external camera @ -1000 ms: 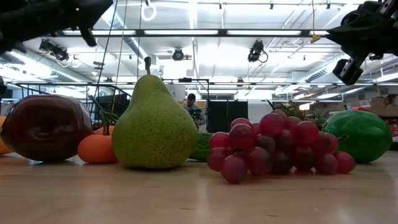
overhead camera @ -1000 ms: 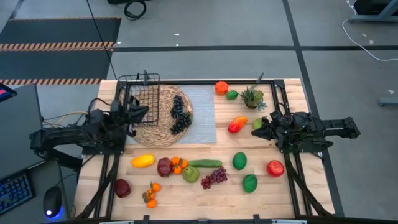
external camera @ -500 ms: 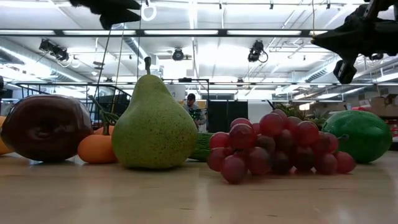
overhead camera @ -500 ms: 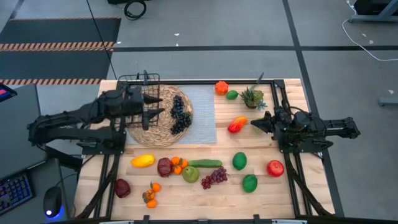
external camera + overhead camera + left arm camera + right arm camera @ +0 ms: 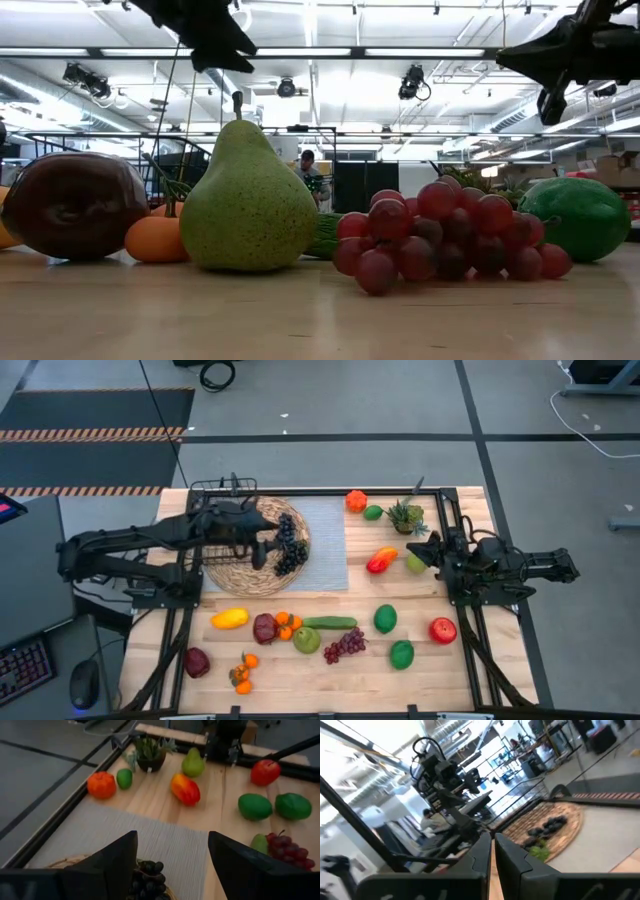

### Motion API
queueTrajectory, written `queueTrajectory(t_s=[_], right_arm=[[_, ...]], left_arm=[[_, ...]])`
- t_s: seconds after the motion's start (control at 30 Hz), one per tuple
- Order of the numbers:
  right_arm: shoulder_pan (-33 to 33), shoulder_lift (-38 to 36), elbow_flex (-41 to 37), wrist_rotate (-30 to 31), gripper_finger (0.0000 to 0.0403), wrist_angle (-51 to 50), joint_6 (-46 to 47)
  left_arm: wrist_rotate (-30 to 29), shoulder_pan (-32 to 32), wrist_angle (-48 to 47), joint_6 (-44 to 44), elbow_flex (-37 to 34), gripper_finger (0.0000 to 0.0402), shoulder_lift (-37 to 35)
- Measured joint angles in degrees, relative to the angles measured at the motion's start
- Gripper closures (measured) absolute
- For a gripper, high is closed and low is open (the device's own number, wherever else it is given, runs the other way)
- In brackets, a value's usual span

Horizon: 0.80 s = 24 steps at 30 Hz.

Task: Build produce basket
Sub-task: Put the bottom black grapes into the wire basket

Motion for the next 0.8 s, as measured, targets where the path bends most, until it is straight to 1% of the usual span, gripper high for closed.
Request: queueTrajectory(t_s=[0.1, 0.17, 0.27, 0.37, 0.43, 0.47, 0.6, 0.7, 0.8], right_arm=[[0.0, 0.0, 0.0, 0.06, 0.0373, 0.04, -0.46], [0.0, 0.0, 0.0, 1.35, 0.0373, 0.6, -2.73], [0.0, 0.2, 0.0, 3.51, 0.0371, 5.55, -11.4], [0.0, 1.37, 0.0, 3.95, 0.0351, 15.35, -20.36], [0.0, 2.58, 0.06, 3.77, 0.0326, 20.73, -24.94], [0.0, 3.23, 0.48, 3.86, 0.0311, 21.66, -26.14], [-0.05, 7.52, 4.62, 7.4, 0.0234, 20.42, -28.23], [-0.04, 12.58, 9.5, 9.12, 0.0177, 19.01, -30.46], [-0.04, 18.83, 16.04, 10.24, 0.0138, 16.91, -33.71]], left_arm=[[0.0, 0.02, 0.15, 0.17, 0.0, 0.0151, 1.72], [0.0, 0.04, 0.35, 0.54, 0.0, 0.015, 2.59], [0.0, 0.02, 1.25, 1.02, 0.0, 0.0151, 3.39], [0.0, 0.02, 1.59, 0.92, 0.0, 0.0151, 3.63], [0.0, 0.02, 1.65, 0.89, 0.0, 0.015, 3.63], [0.0, 0.02, 1.68, 0.87, 0.0, 0.015, 3.63], [0.0, 0.02, 2.2, 0.76, 0.0, 0.0152, 3.63], [0.0, 0.02, 2.32, 0.74, 0.0, 0.0151, 3.63], [0.0, 0.0, 2.32, 0.74, 0.0, 0.015, 3.63]])
